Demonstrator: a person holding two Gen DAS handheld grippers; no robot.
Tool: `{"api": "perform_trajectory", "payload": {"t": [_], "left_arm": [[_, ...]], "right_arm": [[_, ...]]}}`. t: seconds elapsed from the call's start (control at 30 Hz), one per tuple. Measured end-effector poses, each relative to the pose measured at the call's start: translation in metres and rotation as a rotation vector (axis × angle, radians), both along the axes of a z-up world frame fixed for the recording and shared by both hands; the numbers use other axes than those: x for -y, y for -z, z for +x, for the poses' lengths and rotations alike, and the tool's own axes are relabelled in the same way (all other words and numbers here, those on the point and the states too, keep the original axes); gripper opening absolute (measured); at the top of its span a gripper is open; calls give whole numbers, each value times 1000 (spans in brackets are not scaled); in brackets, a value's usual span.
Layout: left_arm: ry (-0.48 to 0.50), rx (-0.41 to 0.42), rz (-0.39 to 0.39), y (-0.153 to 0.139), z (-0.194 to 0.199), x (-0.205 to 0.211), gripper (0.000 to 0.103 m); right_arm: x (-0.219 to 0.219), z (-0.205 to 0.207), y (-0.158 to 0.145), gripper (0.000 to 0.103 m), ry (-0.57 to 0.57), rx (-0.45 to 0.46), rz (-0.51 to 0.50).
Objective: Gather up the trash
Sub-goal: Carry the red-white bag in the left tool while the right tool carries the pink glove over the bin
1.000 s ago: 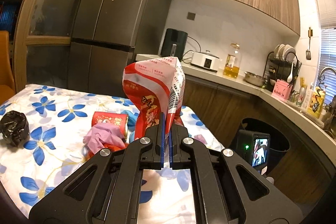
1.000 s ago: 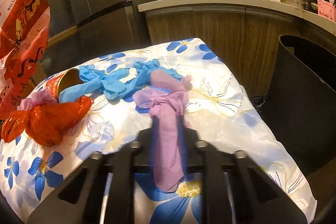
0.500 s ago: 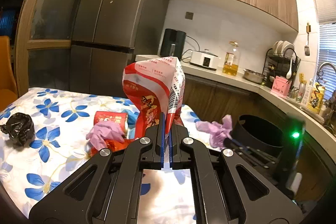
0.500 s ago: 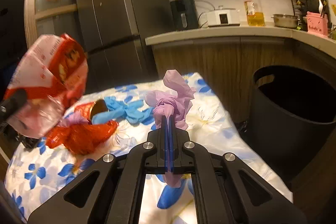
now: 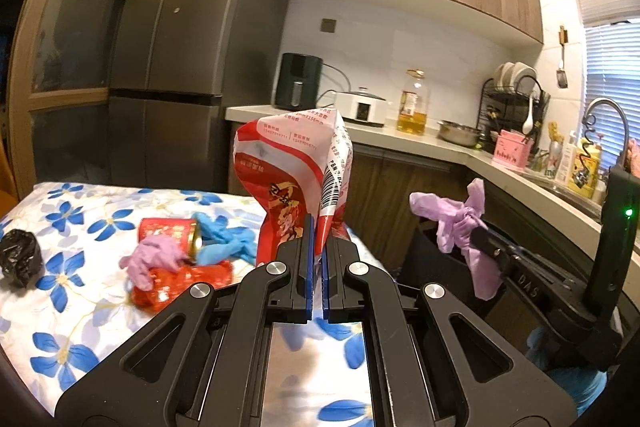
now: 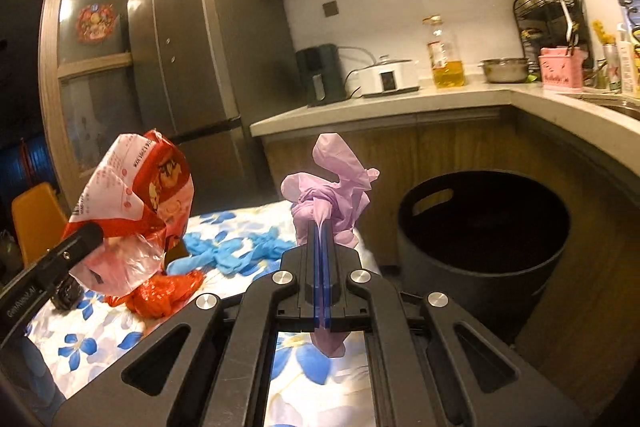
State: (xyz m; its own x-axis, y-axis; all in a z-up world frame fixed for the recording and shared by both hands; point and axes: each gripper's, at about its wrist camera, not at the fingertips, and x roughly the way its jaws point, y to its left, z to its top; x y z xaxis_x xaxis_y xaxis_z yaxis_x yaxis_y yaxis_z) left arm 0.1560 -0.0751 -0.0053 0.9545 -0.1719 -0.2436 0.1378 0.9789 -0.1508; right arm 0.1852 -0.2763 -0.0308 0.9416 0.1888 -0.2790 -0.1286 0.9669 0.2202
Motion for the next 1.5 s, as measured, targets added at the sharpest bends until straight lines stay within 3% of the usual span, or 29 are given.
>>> {"api": "perform_trajectory", "payload": {"t": [0.47,0.97,1.5], "left_arm": [[146,27,39,-10,24,76,2],[284,29,71,-9,62,156,2],[346,-20,81,6,99,188,2]], "right_arm": [[61,-10,-15,2,154,48,10],[103,2,-14,2,247,50,20],[114,24,-11,2,256,37,12]]}}
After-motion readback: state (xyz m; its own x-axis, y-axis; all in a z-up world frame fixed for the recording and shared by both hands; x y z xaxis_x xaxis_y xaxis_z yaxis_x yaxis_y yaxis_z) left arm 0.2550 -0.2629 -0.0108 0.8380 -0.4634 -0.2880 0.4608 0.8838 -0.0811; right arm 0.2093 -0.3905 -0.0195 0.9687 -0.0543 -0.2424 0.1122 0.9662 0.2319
